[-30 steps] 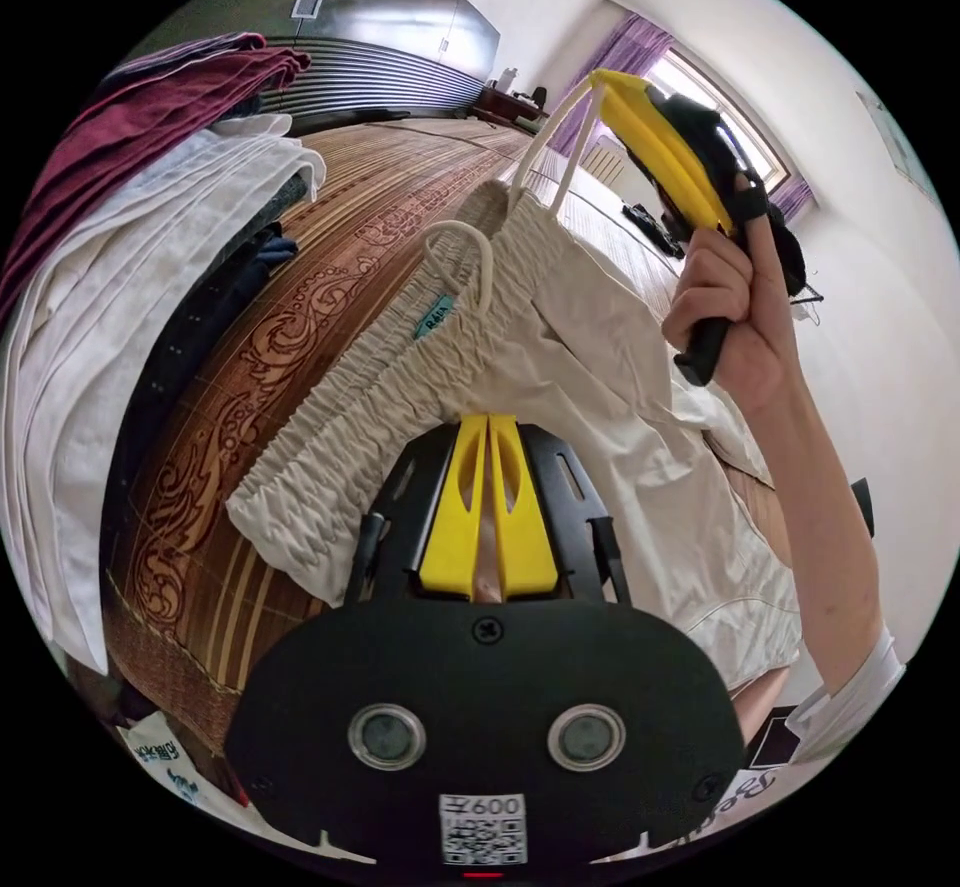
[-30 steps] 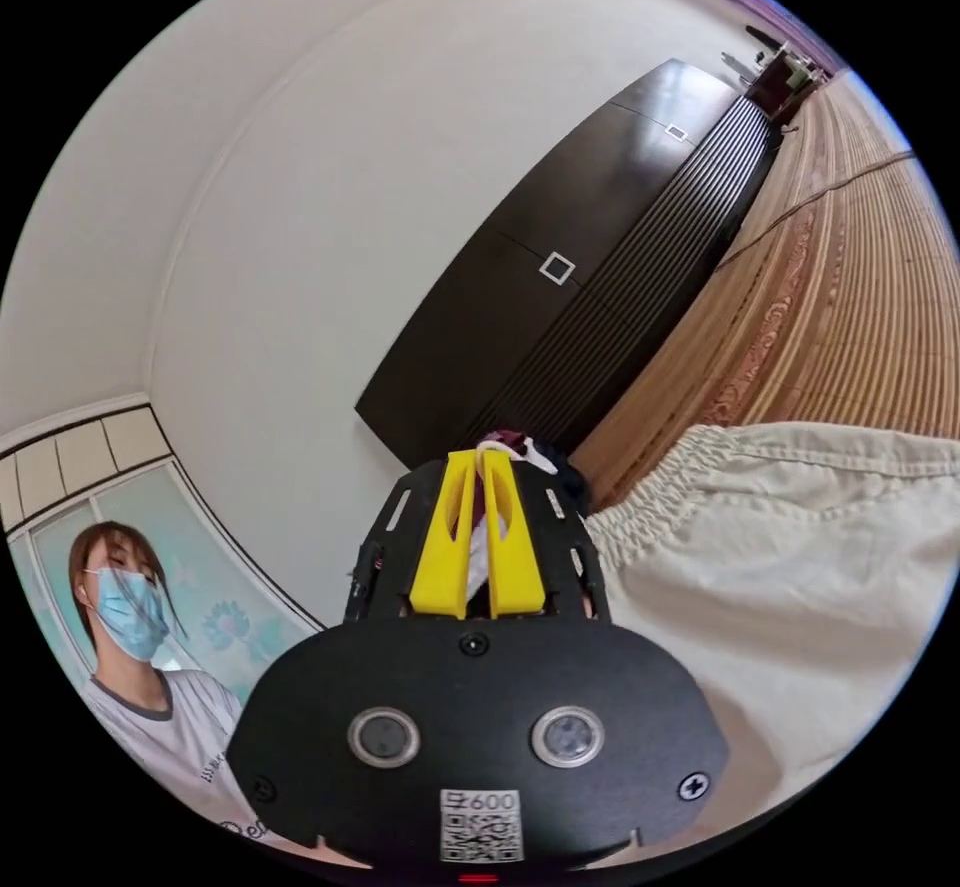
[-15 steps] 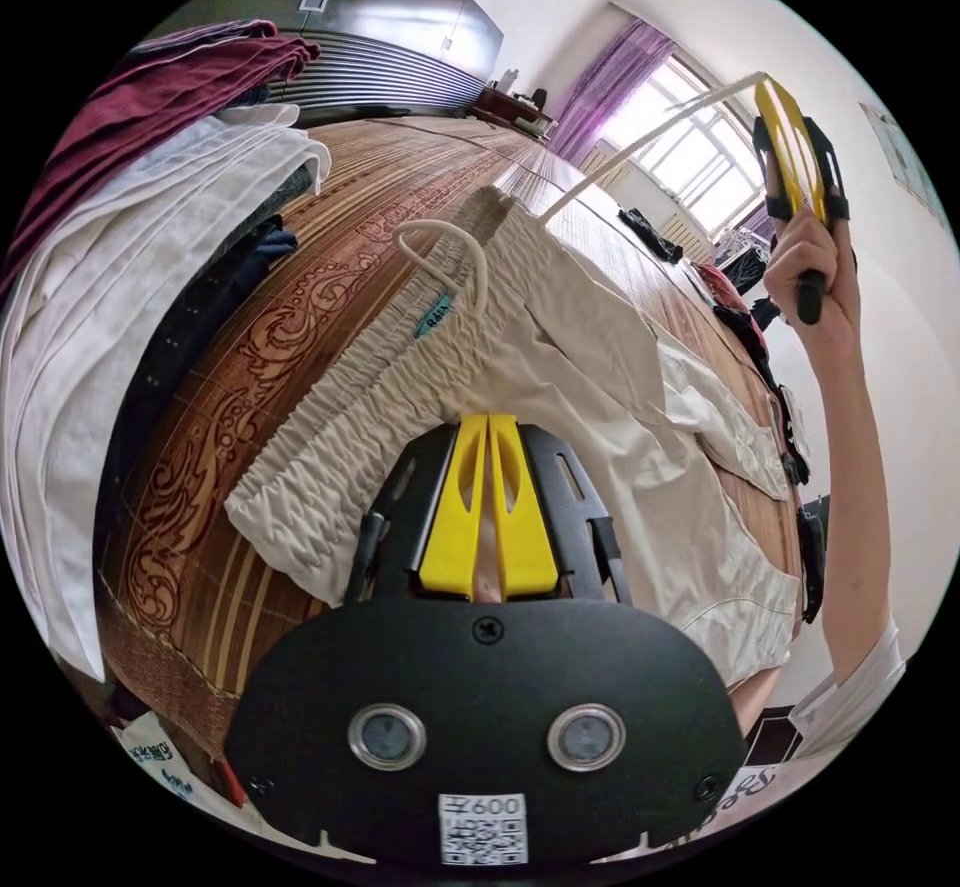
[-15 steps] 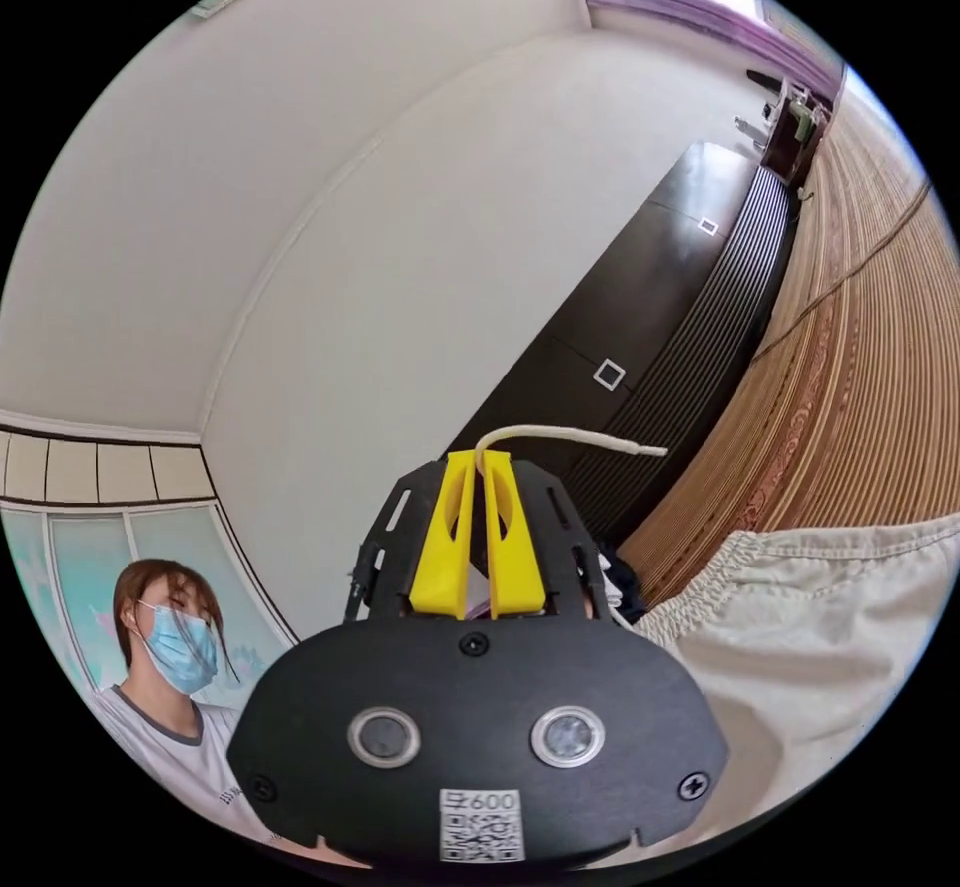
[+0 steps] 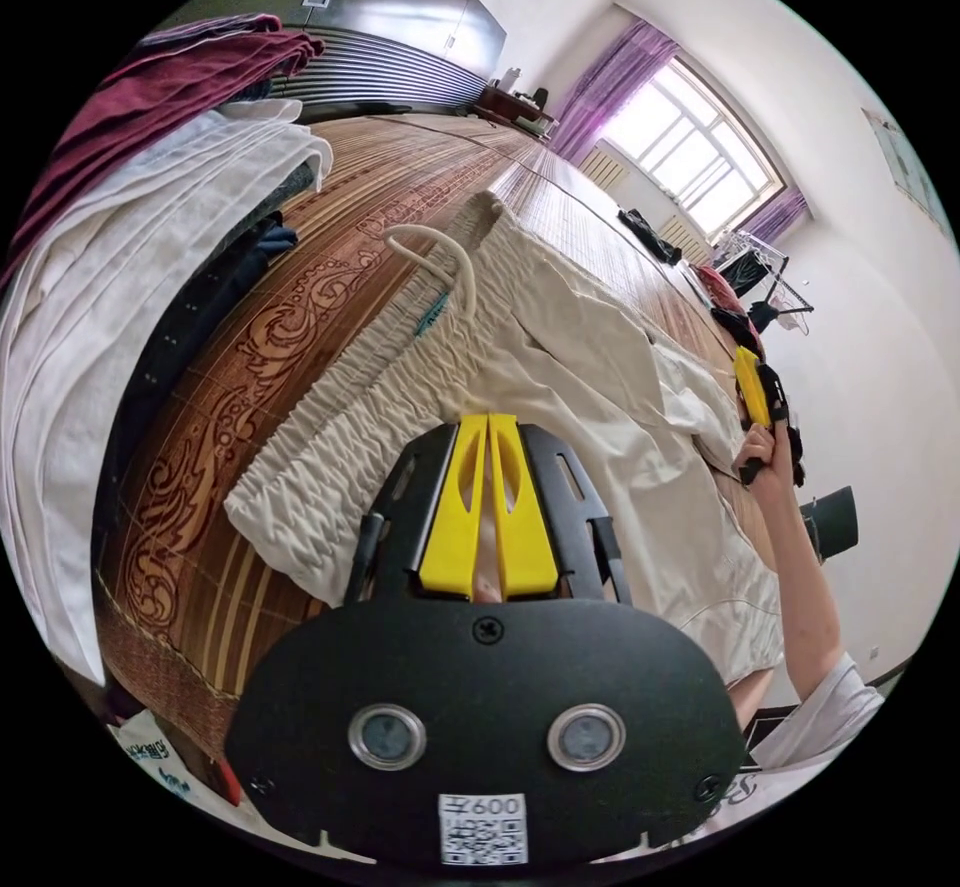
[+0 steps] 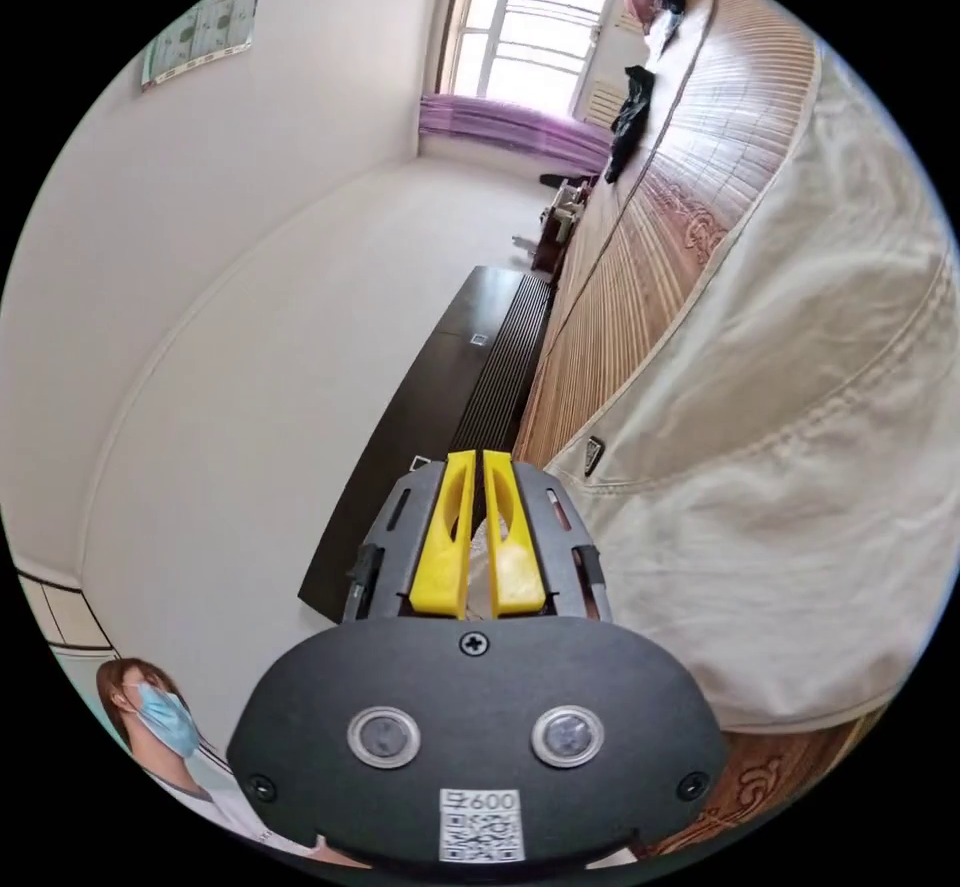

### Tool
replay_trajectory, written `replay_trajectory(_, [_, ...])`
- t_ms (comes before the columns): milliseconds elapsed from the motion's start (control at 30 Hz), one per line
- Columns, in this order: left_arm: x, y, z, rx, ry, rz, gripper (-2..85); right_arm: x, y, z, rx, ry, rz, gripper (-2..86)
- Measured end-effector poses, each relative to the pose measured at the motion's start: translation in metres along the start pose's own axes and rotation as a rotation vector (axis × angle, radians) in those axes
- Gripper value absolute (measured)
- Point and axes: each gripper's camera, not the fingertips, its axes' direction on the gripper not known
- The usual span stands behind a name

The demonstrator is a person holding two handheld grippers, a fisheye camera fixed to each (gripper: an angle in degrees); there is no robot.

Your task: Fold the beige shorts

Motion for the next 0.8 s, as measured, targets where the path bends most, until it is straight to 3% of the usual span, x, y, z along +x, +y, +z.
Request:
replay_trajectory(200, [-0.013, -0.002, -0.01, 0.011, 0.089, -0.042, 0.3, -0.093, 0.062, 0.121, -0.096, 0.006, -0.352, 3.4])
replay_trajectory(367, [-0.014, -0.006, -0.017, 0.007, 0.108, -0.051, 0.2, -0.163, 0.216, 0.336, -0.704, 0.185, -0.744, 10.7])
replay_trajectory(467, [-0.01, -0.007, -0.022, 0.01, 0.091, -0.041, 0.2, -0.175, 0.316, 0.418, -0.846, 0.255, -0.935, 11.4])
replay_trajectory(567, [-0.009, -0.006, -0.025, 0.018, 0.098, -0.052, 0.2, -0.163, 0.387, 0.483, -0.974, 0.314, -0.99, 11.2])
replay_trajectory(667, [-0.008, -0.007, -0.028, 0.014, 0.107, -0.058, 0.1, -0.138, 0.438, 0.531, -1.054, 0.513, -1.053, 11.4])
replay_trajectory(800, [-0.007, -0.008, -0.03, 0.011, 0.116, -0.062, 0.1, -0.124, 0.498, 0.55, -1.08, 0.616, -1.202, 10.5])
